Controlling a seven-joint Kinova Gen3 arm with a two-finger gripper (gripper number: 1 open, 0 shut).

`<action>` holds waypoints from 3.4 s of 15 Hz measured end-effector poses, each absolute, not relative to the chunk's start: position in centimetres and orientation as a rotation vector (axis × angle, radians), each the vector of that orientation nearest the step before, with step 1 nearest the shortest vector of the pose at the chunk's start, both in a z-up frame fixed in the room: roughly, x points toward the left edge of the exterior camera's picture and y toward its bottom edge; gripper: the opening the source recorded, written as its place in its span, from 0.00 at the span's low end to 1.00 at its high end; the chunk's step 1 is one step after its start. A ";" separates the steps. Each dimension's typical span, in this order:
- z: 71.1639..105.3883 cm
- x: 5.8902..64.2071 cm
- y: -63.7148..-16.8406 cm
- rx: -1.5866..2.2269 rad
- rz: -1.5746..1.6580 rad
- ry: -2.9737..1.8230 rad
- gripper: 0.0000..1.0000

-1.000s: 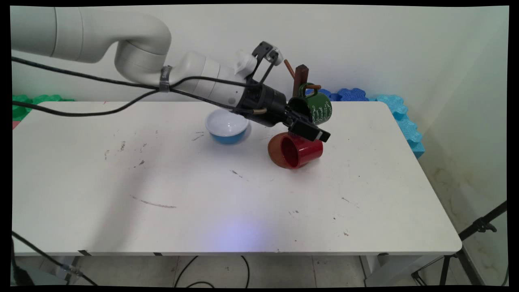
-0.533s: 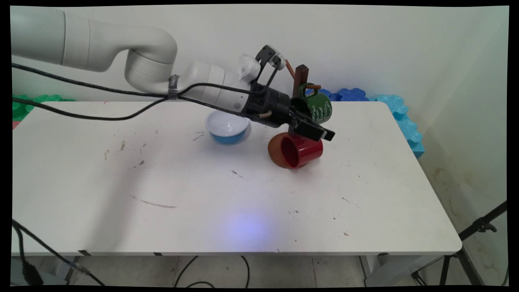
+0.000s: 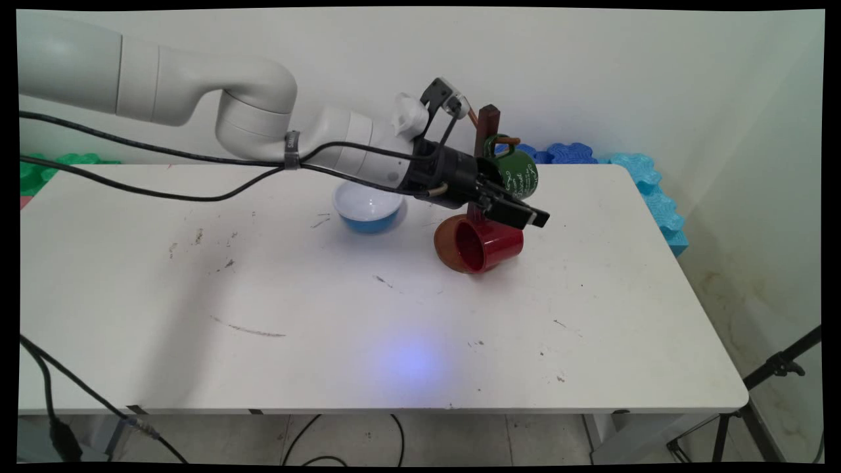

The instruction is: Pick up the green mug from the rack, then place the picked object on the table

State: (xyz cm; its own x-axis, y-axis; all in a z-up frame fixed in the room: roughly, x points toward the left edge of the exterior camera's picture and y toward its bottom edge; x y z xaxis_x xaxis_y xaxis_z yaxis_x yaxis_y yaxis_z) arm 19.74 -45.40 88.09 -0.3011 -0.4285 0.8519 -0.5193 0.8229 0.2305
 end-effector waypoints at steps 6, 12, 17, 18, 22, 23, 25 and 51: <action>88.1 19.8 -45.4 0.662 0.148 -1.934 0.00; 89.1 20.3 -44.7 0.631 0.178 -1.928 0.00; 90.4 20.9 -43.5 0.611 0.175 -1.921 0.00; 90.7 21.1 -43.1 0.605 0.172 -1.919 0.00; 91.8 21.7 -41.6 0.586 0.162 -1.912 0.00; 92.2 21.8 -41.1 0.580 0.159 -1.909 0.00; 92.9 22.0 -40.3 0.566 0.151 -1.904 0.00; 101.9 36.7 -34.7 0.335 0.280 -2.418 0.00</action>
